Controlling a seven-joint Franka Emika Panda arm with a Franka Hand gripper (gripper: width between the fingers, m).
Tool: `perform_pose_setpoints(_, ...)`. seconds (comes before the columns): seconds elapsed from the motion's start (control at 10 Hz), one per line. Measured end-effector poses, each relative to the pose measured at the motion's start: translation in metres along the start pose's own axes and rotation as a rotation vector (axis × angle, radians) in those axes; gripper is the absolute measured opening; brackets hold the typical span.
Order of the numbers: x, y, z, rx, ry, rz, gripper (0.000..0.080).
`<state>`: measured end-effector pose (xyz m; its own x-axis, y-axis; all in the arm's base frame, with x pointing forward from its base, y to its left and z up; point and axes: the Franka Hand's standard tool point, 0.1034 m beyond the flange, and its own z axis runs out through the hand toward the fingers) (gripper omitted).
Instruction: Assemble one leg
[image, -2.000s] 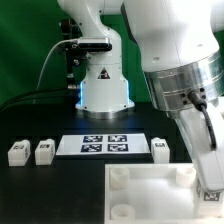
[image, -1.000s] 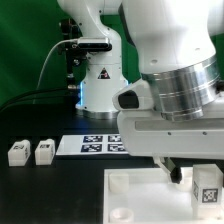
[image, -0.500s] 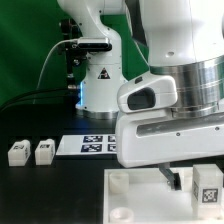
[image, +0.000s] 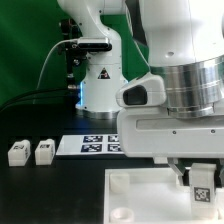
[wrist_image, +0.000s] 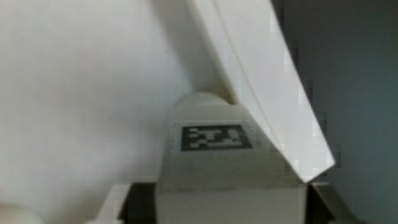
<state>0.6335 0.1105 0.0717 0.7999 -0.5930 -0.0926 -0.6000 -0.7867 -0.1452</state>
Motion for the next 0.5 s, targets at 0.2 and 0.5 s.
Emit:
perform_pose_setpoints(0.2, -0.0024, -0.002, -0.0013, -0.015, 0.007, 0.461, 0.0292)
perform_pose_setpoints(0.5, -0.001, -0.0027, -0.0014, 0.035, -0.068, 1.124, 0.0294)
